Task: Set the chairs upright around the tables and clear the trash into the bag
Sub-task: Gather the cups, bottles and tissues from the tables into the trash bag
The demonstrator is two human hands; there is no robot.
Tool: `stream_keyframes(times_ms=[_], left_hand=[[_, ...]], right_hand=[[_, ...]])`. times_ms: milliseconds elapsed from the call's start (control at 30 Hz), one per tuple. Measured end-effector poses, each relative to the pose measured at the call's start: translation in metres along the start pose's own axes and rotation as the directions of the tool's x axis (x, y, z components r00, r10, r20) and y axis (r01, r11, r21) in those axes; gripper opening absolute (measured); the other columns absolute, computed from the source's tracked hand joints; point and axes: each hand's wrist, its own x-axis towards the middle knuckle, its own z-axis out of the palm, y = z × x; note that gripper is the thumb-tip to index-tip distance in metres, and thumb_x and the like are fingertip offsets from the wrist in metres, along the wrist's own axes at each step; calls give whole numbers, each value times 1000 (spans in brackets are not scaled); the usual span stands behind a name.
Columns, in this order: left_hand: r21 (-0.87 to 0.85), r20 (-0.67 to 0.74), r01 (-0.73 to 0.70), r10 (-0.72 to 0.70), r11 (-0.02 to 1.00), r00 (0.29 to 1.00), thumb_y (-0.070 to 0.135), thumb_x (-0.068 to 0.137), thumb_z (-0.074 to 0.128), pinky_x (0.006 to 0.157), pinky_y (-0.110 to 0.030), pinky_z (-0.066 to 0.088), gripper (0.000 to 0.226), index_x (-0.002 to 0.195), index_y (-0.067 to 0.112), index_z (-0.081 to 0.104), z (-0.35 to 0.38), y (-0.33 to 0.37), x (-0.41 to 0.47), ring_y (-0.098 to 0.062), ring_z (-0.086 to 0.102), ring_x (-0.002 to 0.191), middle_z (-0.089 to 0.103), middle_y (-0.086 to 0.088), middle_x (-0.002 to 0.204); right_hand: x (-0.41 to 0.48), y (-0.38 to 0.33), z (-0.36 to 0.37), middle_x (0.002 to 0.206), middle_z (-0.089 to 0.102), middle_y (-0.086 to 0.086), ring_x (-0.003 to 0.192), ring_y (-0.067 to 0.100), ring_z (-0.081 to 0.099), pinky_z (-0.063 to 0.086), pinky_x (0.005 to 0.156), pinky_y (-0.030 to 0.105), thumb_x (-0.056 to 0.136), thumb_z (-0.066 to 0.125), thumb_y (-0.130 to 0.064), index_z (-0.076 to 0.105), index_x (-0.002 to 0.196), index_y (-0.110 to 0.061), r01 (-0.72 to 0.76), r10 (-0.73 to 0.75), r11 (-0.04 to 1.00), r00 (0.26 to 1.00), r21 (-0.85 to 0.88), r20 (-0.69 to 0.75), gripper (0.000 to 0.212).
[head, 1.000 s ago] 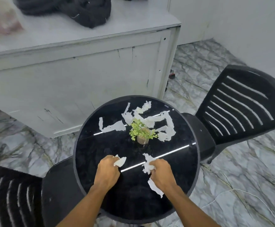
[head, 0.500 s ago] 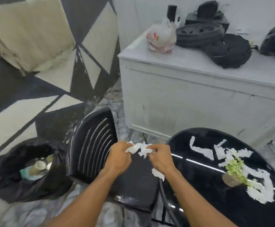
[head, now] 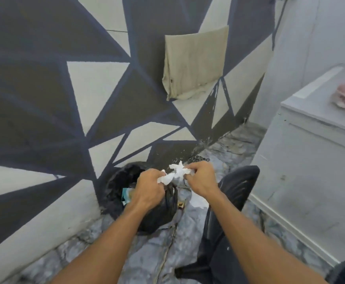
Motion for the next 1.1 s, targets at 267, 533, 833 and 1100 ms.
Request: stream_keyframes(times_ms=[267,533,833,1100], left_hand=[[-44,-38,338,-339,940,940,6,79,61,72,-30,48,14,83,2,74,-31,-113,55,-13,56,72,68,-4,80],[-13,86,571,-568,821,819,5,67,58,66,-21,46,35,94,16,78,4,-208,145,-19,65,80,73,-1,89],[-39,141,673,-663,738,735,-1,75,56,70,-17,41,41,108,13,74,51,-270,213,-11,56,80,67,4,104],[11,210,720,-705,694,677,10,78,61,98,-35,48,54,131,19,59,73,-294,244,-30,55,117,61,-10,128]], right_hand=[[100,-28,128,82,74,3,67,9,60,38,47,4,78,70,-2,79,90,-8,25,-34,999,965,36,259,16],[212,2,239,76,71,6,50,4,49,35,37,10,74,66,1,78,96,-7,-166,134,986,883,33,449,26],[289,42,320,104,73,11,92,24,68,56,65,24,74,66,0,73,112,-8,-342,307,940,826,-13,472,39],[302,61,356,115,71,6,95,19,69,57,85,28,75,74,-7,75,107,-15,-379,358,923,773,-72,523,32]])
